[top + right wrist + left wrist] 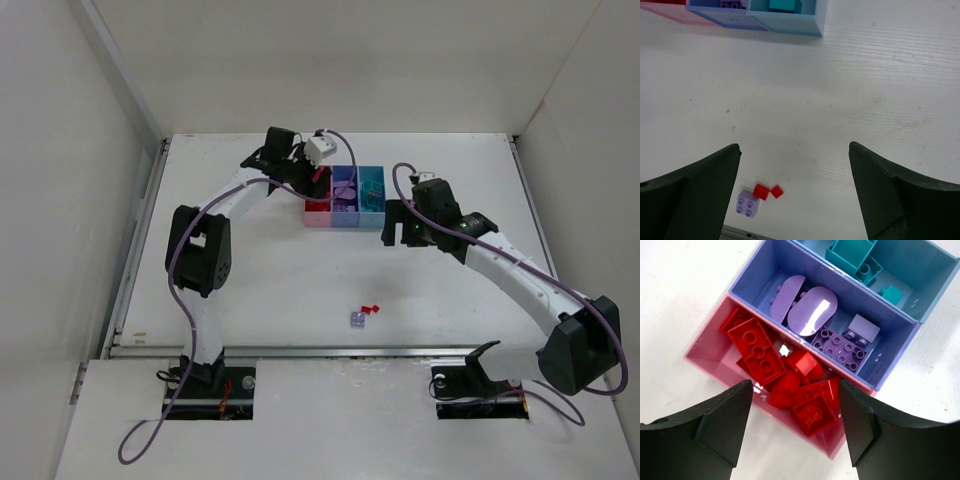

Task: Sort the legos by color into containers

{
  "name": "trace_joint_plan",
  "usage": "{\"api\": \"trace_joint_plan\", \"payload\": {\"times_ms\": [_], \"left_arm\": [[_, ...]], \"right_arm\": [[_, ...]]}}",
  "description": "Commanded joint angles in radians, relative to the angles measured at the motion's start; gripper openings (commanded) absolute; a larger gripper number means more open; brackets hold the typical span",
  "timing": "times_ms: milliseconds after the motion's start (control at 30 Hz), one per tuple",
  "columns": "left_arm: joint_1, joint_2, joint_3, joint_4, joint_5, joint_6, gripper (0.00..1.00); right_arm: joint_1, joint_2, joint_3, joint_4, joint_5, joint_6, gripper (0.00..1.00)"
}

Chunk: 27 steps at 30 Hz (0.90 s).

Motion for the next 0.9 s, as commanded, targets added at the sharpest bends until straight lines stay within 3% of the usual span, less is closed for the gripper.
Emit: {"api": "trace_joint_plan", "payload": {"times_ms": [0, 100, 200, 233, 300, 333, 433, 533, 633, 733, 800, 867], "left_arm": [[0.018, -0.151, -0.024, -0.029, -0.004, 0.016, 0.65], [0.018, -0.281, -0.104, -0.084, -0.047, 0.097, 0.65], [0.009, -0.495, -0.343, -0.107, -0.11, 0.205, 0.65], [-0.001, -0.56, -0.491, -0.107, -0.122, 0.254, 0.65], [-0.016, -0.686, -0.631, -0.107, -0.135, 0.254, 0.65], [-0.028, -0.805, -0.693, -0.08, -0.135, 0.234, 0.65], [-0.07, -0.965, -0.905, -0.023, -0.124, 0.092, 0.71], [-0.097, -1.149, -1.069, 0.072, -0.124, -0.026, 0.75], [-0.119, -1.295, -1.167, 0.134, -0.173, -0.045, 0.81], [-0.119, -1.375, -1.19, 0.184, -0.208, -0.059, 0.84], [-0.119, -1.386, -1.199, 0.216, -0.226, -0.071, 0.84], [-0.119, -1.386, -1.2, 0.229, -0.263, -0.08, 0.85]], "right_arm": [[-0.008, -0.03, 0.032, -0.024, 0.008, -0.017, 0.94], [0.022, -0.066, -0.004, -0.059, 0.023, -0.008, 0.94], [0.08, -0.087, -0.072, -0.072, 0.023, 0.018, 0.93], [0.094, -0.087, -0.088, -0.072, 0.023, 0.043, 0.91], [0.126, -0.074, -0.126, -0.072, -0.023, 0.078, 0.87], [0.14, -0.06, -0.139, -0.058, -0.038, 0.119, 0.82], [0.22, -0.051, -0.169, -0.009, -0.06, 0.185, 0.65], [0.329, -0.037, -0.169, 0.003, -0.003, 0.227, 0.65], [0.406, 0.002, -0.169, 0.003, -0.009, 0.227, 0.65], [0.441, 0.025, -0.169, -0.007, -0.041, 0.29, 0.73], [0.467, 0.037, -0.169, -0.03, -0.041, 0.401, 0.89], [0.487, 0.051, -0.16, -0.041, -0.016, 0.483, 0.96]]}}
